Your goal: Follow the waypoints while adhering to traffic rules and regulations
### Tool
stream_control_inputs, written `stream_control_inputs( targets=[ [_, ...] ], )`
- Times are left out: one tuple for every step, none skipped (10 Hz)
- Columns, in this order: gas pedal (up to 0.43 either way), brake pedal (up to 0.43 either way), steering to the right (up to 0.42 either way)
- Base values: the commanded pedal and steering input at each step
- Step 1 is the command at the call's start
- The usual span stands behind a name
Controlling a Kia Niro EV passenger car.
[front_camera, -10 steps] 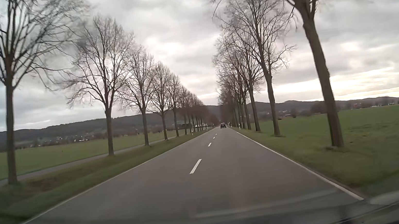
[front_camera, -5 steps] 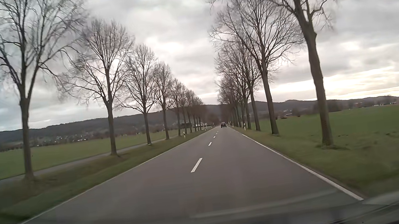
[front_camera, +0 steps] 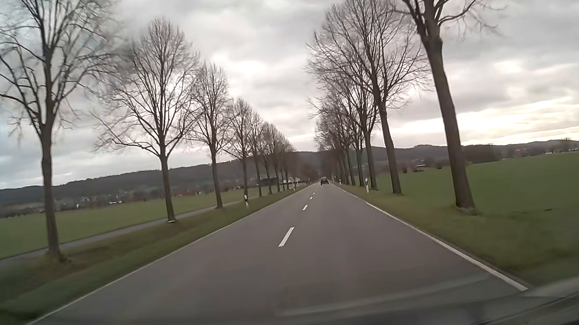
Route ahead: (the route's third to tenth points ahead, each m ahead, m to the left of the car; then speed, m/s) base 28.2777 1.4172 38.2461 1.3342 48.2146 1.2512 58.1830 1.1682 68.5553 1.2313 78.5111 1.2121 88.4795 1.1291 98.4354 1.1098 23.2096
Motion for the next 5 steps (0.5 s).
stream_control_inputs(
  targets=[
    [0.228,0.000,0.006],
    [0.240,0.000,0.006],
    [0.260,0.000,0.006],
    [0.268,0.000,0.006],
    [0.268,0.000,0.006]
  ],
)
